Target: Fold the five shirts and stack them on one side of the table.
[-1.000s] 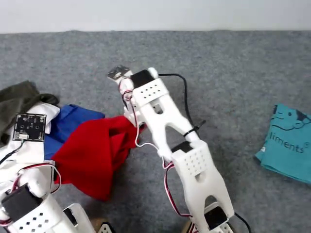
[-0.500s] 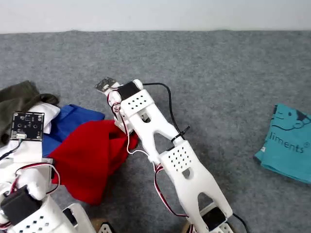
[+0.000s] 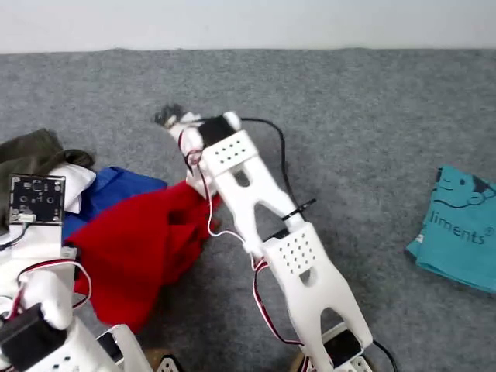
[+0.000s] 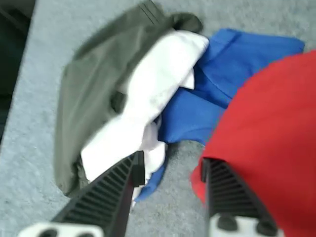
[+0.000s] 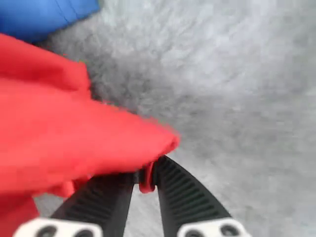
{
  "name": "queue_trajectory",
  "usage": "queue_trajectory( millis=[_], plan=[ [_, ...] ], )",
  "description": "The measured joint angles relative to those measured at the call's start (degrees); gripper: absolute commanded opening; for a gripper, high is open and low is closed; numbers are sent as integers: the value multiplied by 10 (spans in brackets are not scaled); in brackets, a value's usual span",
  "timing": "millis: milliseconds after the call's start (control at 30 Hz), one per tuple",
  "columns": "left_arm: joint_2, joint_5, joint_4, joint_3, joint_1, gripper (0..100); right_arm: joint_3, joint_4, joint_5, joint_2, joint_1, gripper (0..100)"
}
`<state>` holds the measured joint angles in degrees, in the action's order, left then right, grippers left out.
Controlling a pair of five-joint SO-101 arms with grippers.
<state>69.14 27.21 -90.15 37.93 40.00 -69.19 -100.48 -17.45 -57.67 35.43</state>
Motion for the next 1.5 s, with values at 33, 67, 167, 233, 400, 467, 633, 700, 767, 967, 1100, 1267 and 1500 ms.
queue_trajectory(
  millis=[33,67,167,233,400,467,633,700,767,967,1100,1267,1500],
  plan=[
    [0,0,0,-6,0,197,0,0,-7,18,-5,8],
    [0,0,0,-9,0,197,0,0,-13,36,-11,8],
    [0,0,0,-11,0,198,0,0,-37,91,-41,8],
    [0,0,0,-11,0,198,0,0,-53,127,-68,8],
    [3,0,0,-11,0,199,0,0,-97,207,-133,8],
    [4,0,0,-11,0,199,0,-1,-113,237,-158,8],
    [1,0,10,22,-20,199,0,-1,-140,303,-221,8],
    [1,0,11,24,-37,199,0,-1,-149,324,-243,8],
    [1,0,12,24,-62,199,0,-1,-152,339,-260,8],
    [3,-1,-1,32,-190,195,54,-2,-154,360,-275,9],
    [-33,-40,-28,38,-301,195,101,-2,-154,360,-273,9],
    [-162,-94,-35,39,-431,195,143,-2,-154,360,-274,9],
    [-338,-161,-23,22,-588,211,151,-2,-154,360,-273,9]
  ],
)
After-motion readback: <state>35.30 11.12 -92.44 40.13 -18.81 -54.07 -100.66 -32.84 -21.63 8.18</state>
